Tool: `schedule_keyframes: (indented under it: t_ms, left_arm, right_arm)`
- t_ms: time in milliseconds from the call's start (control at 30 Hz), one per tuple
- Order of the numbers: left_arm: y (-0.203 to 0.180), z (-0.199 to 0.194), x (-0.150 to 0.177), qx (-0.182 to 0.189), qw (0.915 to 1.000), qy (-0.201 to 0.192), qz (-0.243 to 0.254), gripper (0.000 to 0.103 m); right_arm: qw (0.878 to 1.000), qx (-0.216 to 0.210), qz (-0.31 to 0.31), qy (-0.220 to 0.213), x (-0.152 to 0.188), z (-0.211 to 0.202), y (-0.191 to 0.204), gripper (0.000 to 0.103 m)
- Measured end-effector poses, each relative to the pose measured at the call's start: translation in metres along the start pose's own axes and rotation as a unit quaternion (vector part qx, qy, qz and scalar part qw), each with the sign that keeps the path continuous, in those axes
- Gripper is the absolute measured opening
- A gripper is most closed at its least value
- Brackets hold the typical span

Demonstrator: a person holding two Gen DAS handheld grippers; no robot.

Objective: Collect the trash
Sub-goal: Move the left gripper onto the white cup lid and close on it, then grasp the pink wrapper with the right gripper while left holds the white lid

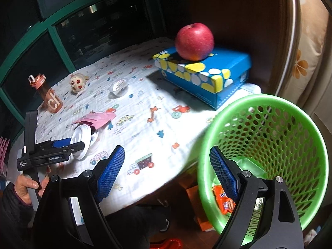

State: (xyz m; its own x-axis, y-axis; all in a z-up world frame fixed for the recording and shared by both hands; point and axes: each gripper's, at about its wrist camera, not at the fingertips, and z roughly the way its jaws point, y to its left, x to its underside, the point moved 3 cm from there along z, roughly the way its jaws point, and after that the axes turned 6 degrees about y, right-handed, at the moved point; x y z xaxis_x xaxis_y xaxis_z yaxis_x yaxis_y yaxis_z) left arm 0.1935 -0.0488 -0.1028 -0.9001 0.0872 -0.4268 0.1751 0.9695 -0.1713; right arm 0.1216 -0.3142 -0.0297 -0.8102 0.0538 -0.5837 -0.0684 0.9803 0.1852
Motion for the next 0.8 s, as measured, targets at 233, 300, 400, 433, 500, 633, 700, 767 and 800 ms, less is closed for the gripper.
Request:
schedule_keyframes:
  t_ms: [233,300,400,433,500,633,700,767,800]
  left_arm:
    - [0.014,-0.030,0.017,0.000,0.9999,-0.013,-0.009,0.072]
    - [0.021,-0.040,0.020,-0.003,0.9997,-0.020,-0.015,0.072]
    - [0.034,-0.054,0.024,-0.010,0.9992,-0.029,-0.026,0.072]
    - [0.039,-0.058,0.025,-0.012,0.9990,-0.032,-0.030,0.072]
    - [0.047,-0.065,0.027,-0.016,0.9985,-0.036,-0.038,0.072]
    - [0.063,-0.076,0.029,-0.018,0.9971,-0.042,-0.060,0.072]
    - [0.070,-0.079,0.031,-0.016,0.9963,-0.044,-0.072,0.072]
    - [0.075,-0.081,0.033,-0.018,0.9956,-0.046,-0.080,0.072]
    - [0.078,-0.082,0.034,-0.019,0.9951,-0.048,-0.084,0.072]
  right_arm:
    - [0.998,-0.030,-0.044,0.014,-0.012,0.019,0.032,0.083]
    - [0.997,-0.045,-0.062,0.021,-0.017,0.027,0.043,0.083]
    - [0.991,-0.070,-0.104,0.037,-0.026,0.042,0.067,0.083]
    - [0.989,-0.078,-0.119,0.041,-0.028,0.046,0.075,0.083]
    - [0.983,-0.091,-0.148,0.051,-0.034,0.057,0.092,0.083]
    - [0.969,-0.117,-0.206,0.071,-0.048,0.081,0.128,0.084]
    - [0.959,-0.131,-0.237,0.082,-0.053,0.094,0.144,0.086]
    - [0.949,-0.136,-0.267,0.093,-0.059,0.107,0.159,0.088]
    - [0.944,-0.141,-0.281,0.099,-0.061,0.113,0.167,0.089]
